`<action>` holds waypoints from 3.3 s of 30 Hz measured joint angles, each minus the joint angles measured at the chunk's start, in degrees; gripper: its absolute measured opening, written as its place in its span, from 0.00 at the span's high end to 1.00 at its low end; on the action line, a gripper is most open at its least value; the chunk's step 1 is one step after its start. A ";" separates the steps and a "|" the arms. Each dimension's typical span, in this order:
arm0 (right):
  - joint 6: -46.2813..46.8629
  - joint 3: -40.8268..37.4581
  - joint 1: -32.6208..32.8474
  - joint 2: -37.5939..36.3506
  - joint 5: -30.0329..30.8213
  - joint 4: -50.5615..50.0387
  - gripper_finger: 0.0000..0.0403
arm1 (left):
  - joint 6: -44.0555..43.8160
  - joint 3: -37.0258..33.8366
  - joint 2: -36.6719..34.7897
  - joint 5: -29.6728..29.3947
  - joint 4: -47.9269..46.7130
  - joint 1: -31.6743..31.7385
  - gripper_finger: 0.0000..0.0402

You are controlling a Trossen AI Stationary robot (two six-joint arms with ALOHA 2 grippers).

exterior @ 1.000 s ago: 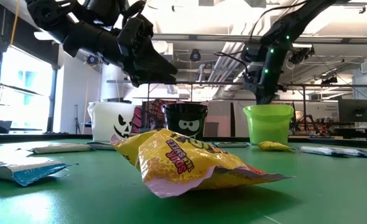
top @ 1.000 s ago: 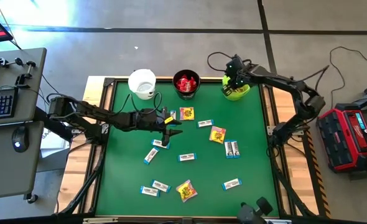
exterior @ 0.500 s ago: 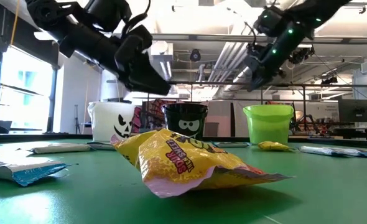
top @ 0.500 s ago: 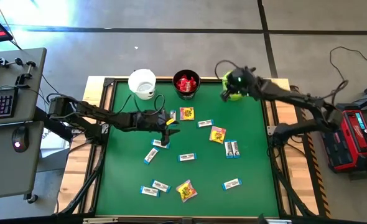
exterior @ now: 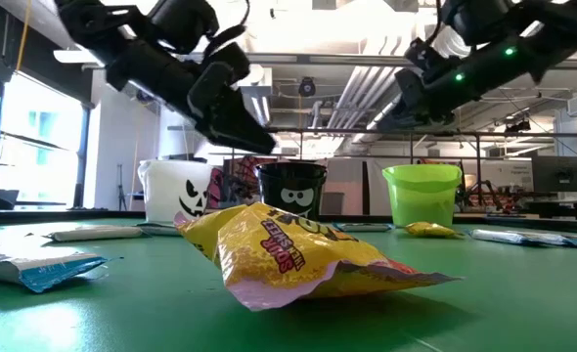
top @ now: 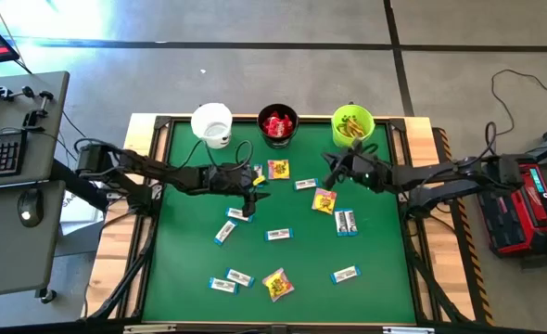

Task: Sort candy by brand, put in halloween buckets
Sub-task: Put the yellow candy into the green bucket

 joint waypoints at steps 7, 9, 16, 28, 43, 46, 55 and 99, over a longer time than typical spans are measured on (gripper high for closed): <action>3.60 -1.75 6.65 0.02 4.56 -0.11 1.00 | 3.87 6.15 5.59 6.32 -4.01 1.31 0.75; 3.77 -2.04 8.05 0.02 6.85 0.13 1.00 | 5.27 8.33 6.76 6.71 -8.00 1.71 0.82; 6.93 -3.47 11.22 0.02 11.67 0.48 1.00 | 11.23 14.85 10.07 3.50 -16.24 2.47 0.99; 9.86 -4.47 14.63 0.30 14.80 -0.08 1.00 | 21.55 16.88 18.15 -13.50 -15.28 0.62 0.64; 9.92 -4.47 14.79 0.35 15.32 -0.70 1.00 | 19.06 16.93 22.91 -20.16 -11.51 3.70 0.58; 9.92 -4.47 14.79 0.35 15.32 -0.72 1.00 | 19.56 16.93 23.00 -19.88 -11.77 4.32 0.58; 10.70 -4.44 14.79 0.45 15.32 -0.93 1.00 | 21.48 16.93 23.65 -18.57 -12.70 4.79 0.58; -9.32 7.66 14.64 28.27 0.17 4.58 0.42 | 12.42 16.82 17.63 -8.29 -18.44 2.28 0.92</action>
